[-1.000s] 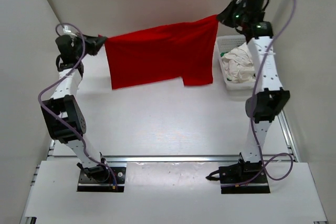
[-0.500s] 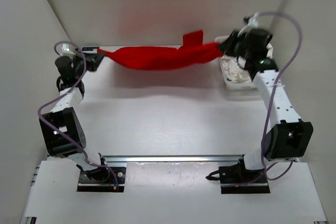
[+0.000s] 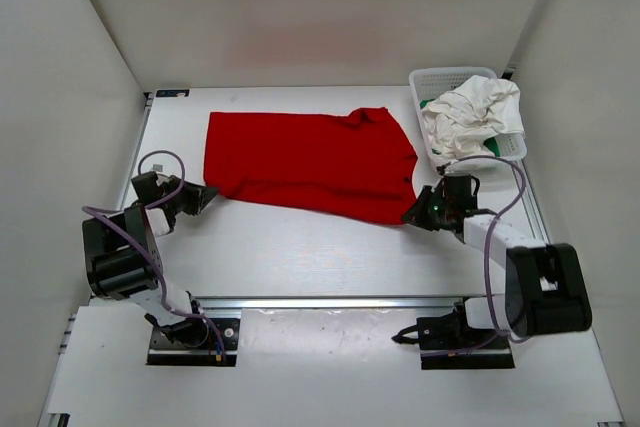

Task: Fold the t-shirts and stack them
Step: Fold the flattened tshirt in 1/3 of the way

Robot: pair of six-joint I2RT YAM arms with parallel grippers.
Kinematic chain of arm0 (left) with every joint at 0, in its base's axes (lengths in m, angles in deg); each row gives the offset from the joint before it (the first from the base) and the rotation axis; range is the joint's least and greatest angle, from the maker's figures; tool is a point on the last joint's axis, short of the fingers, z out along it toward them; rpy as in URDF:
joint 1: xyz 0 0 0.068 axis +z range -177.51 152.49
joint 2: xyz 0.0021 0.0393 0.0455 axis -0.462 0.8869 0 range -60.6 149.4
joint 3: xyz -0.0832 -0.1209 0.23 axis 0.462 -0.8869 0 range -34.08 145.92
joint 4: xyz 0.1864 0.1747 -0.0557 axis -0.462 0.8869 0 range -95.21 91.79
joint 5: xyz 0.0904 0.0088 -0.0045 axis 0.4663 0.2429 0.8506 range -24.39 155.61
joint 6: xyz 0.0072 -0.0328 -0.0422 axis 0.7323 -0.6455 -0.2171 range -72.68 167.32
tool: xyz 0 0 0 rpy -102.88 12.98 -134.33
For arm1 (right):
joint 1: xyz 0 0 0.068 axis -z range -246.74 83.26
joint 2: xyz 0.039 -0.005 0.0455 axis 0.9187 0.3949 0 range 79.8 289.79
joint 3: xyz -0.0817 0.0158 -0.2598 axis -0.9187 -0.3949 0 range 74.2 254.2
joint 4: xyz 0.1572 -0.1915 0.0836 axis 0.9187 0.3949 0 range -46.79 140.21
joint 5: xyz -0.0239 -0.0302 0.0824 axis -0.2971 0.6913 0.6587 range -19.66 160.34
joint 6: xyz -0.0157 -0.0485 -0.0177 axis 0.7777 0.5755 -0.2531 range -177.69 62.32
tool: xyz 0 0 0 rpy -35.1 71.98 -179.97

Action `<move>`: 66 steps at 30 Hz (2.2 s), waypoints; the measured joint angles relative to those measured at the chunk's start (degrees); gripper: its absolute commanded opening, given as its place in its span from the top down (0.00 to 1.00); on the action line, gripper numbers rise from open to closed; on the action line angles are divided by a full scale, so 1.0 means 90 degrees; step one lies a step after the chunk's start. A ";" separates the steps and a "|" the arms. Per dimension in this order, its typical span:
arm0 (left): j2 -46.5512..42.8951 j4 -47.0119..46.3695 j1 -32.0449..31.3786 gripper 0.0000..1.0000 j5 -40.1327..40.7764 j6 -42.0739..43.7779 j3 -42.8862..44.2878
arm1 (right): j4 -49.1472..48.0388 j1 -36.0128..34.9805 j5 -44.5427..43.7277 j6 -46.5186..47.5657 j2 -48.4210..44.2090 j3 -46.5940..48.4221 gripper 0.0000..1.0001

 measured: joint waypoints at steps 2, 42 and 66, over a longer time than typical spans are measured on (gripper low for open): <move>-0.0121 0.0389 0.0019 1.00 0.0121 0.0301 -0.0112 | -0.0165 0.0000 -0.0027 -0.0100 -0.0444 -0.0376 1.00; -0.3514 0.3611 -0.2200 0.43 0.4405 0.2518 0.0221 | 0.2521 -0.0886 -0.0823 -0.0583 -0.3351 -0.0238 0.99; 0.0933 0.2137 -0.6171 0.43 0.2443 0.2589 0.3028 | 0.0355 -0.1093 -0.1188 0.0709 0.1452 0.1688 0.73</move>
